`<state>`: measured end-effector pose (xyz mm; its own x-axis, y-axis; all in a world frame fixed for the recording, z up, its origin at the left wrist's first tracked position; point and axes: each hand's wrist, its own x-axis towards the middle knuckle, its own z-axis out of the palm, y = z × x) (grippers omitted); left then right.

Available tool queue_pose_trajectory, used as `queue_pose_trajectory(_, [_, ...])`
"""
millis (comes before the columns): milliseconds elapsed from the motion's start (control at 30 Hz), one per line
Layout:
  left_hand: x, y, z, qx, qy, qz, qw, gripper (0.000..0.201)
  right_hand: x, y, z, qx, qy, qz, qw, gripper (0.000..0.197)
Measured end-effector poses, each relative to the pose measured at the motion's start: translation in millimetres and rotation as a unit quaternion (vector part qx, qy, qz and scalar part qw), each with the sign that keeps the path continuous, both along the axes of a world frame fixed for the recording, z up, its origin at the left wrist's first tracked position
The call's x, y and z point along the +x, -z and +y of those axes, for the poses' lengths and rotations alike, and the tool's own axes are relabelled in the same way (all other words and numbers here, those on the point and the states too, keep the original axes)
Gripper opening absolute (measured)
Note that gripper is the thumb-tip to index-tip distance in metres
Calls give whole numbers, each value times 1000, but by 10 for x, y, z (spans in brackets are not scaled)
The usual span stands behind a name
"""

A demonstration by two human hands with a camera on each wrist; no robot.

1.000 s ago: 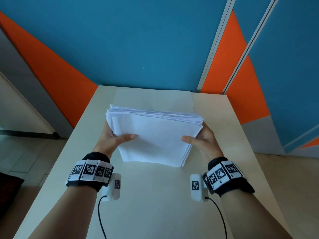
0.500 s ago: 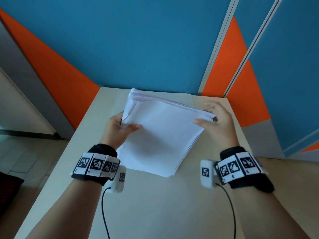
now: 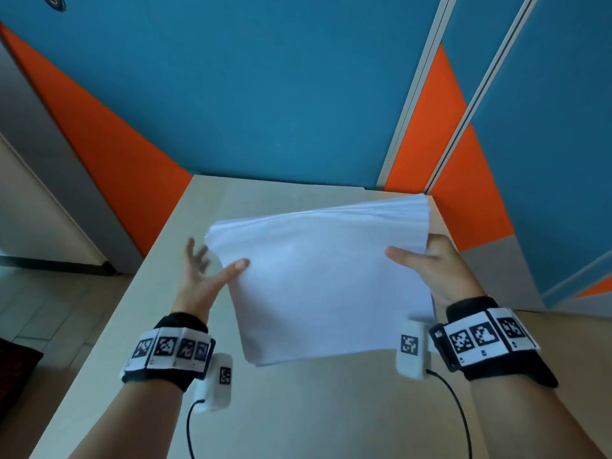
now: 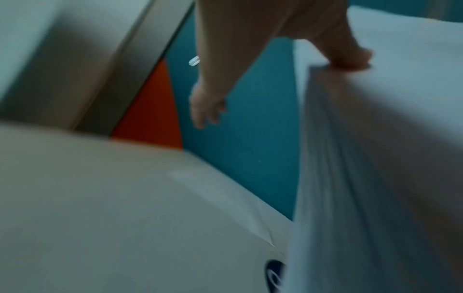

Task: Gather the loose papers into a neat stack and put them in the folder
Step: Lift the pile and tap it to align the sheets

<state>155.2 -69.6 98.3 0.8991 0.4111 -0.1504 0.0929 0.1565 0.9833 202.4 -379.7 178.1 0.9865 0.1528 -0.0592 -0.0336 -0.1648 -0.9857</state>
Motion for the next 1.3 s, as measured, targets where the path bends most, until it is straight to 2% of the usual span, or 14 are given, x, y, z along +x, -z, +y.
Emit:
queue_pose_trajectory(67, [-56, 113, 7, -107, 96, 8, 990, 110, -39, 132, -48, 42, -6, 13, 999, 31])
queue_pose_trajectory(133, [-65, 152, -27, -96, 144, 17, 985, 81, -93, 262, -22, 52, -2, 20, 998, 37])
queue_pose_trajectory(267, [11, 0, -138, -18, 88, -34, 995, 32, -155, 403, 136, 55, 55, -6, 997, 12])
queue_pose_trajectory(300, [20, -82, -170, -3, 68, -54, 996, 20, -158, 427, 166, 38, 67, -27, 997, 18])
queue_pose_trajectory(367, [43, -202, -211, 24, 44, -92, 994, 26, -179, 464, 228, 31, 90, -51, 994, 31])
queue_pose_trajectory(500, [7, -191, -204, 26, 70, -105, 992, 52, -219, 609, 248, 76, 101, -42, 991, 33])
queue_pose_trajectory(600, [-73, 128, -190, 36, 83, -43, 995, 34, -268, 898, 254, 34, 72, 56, 995, 30])
queue_pose_trajectory(667, [-123, 342, -185, 27, 81, 15, 996, 37, -321, 1050, 253, 8, 67, 126, 990, 31])
queue_pose_trajectory(733, [-125, 388, -166, 30, 80, 25, 996, 41, -313, 1080, 237, -2, 70, 111, 991, 23])
queue_pose_trajectory(900, [-51, 316, -4, 36, 90, -5, 995, 41, -202, 1020, 203, 32, 56, 71, 995, 34])
queue_pose_trajectory(1000, [-39, 392, 7, 42, 114, 28, 992, 40, -245, 1150, 228, -18, 21, 118, 993, 34])
queue_pose_trajectory(1100, [-7, 423, -56, 61, 97, 48, 992, 27, -262, 1246, 219, -44, 33, 144, 988, 38])
queue_pose_trajectory(1233, [-3, 363, -43, 38, 45, 49, 997, 14, -173, 1169, 67, -58, 1, 159, 986, 6])
queue_pose_trajectory(1300, [-37, 346, -21, 11, 19, 44, 999, 11, -147, 1118, -40, -33, 7, 151, 988, 24])
